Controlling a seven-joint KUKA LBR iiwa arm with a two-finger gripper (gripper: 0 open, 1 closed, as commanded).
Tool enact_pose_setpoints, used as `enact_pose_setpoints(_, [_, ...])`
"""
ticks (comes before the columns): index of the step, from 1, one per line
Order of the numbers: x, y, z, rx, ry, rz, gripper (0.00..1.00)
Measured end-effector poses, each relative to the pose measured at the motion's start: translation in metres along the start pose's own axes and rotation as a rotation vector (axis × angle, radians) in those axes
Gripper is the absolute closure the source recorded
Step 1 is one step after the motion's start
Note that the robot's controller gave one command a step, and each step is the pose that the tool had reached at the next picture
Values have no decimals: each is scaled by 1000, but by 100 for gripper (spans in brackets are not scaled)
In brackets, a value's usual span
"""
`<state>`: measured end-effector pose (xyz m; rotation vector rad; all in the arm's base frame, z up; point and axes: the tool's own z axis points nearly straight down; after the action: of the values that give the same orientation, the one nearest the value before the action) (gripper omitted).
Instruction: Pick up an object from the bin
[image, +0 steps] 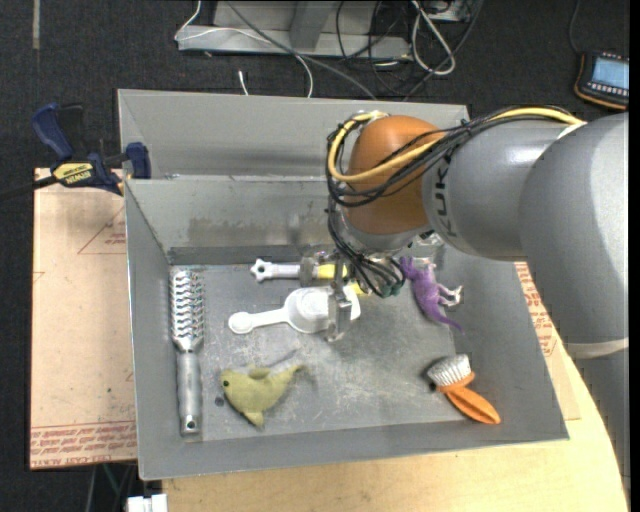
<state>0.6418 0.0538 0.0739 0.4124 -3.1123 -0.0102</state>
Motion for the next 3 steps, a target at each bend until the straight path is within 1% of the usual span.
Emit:
enact_pose_setpoints(1, [10, -3, 3, 8, -19, -132, 0])
enact_pose_setpoints(2, [-1, 0, -2, 0, -4, -2, 100])
enact_pose_setpoints(3, [-1, 0, -2, -1, -4, -2, 100])
